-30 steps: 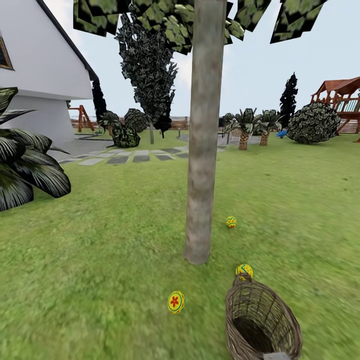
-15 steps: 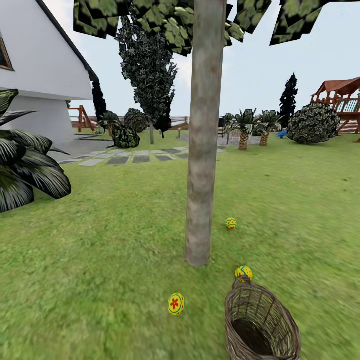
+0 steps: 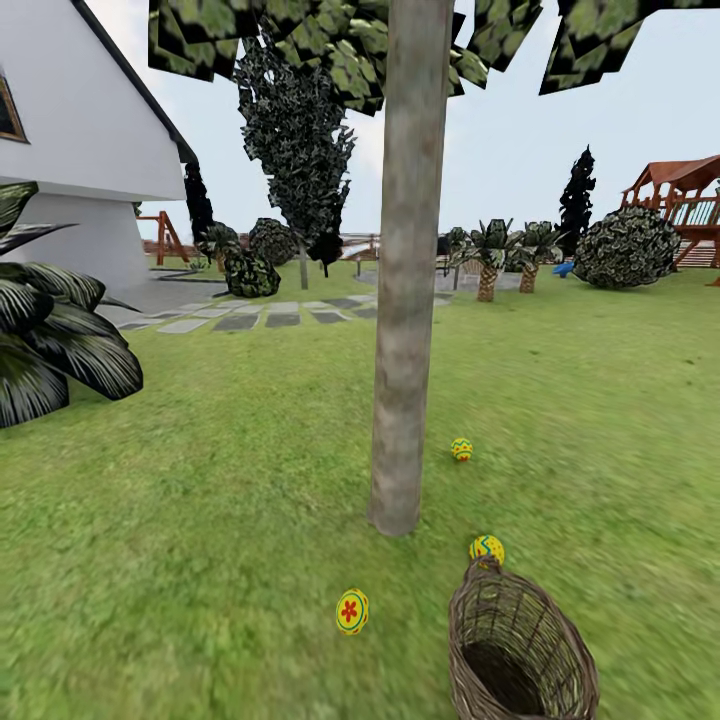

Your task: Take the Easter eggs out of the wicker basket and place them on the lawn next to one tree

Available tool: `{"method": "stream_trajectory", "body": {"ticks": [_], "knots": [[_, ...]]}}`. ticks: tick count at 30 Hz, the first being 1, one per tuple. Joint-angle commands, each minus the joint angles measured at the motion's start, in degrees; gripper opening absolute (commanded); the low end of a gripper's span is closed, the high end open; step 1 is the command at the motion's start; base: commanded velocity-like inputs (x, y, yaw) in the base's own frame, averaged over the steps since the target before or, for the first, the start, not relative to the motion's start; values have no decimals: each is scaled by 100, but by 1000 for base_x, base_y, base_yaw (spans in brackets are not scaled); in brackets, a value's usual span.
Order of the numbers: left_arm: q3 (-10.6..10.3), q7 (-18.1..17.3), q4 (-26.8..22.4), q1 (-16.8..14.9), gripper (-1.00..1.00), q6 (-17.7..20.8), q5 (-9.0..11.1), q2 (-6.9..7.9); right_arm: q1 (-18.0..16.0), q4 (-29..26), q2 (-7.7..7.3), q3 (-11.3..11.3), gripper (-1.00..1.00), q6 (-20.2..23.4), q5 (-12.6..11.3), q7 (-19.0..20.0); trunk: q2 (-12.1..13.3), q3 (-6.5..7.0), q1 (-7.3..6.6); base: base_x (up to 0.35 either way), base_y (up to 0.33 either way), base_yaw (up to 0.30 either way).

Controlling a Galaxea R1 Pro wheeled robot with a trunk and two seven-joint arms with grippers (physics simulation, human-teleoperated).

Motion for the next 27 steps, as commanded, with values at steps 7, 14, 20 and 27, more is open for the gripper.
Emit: {"method": "stream_trajectory", "body": {"ticks": [7,14,20,27], "knots": [[53,-37,704,4,100,-141,-42,277,-1,180,-2,-68,100,393,48,-53,278,120,-154,0,0,0],[53,-33,888,44,100,-893,-52,266,-2,476,10,-64,100,361,40,-92,559,246,-308,0,0,0],[53,-33,925,58,100,-987,-37,264,-1,558,15,-64,100,359,31,-94,800,353,-440,0,0,0],[77,-28,954,65,100,-1222,-25,287,-2,1173,44,-56,100,4,33,-303,1080,479,-594,0,0,0]]}}
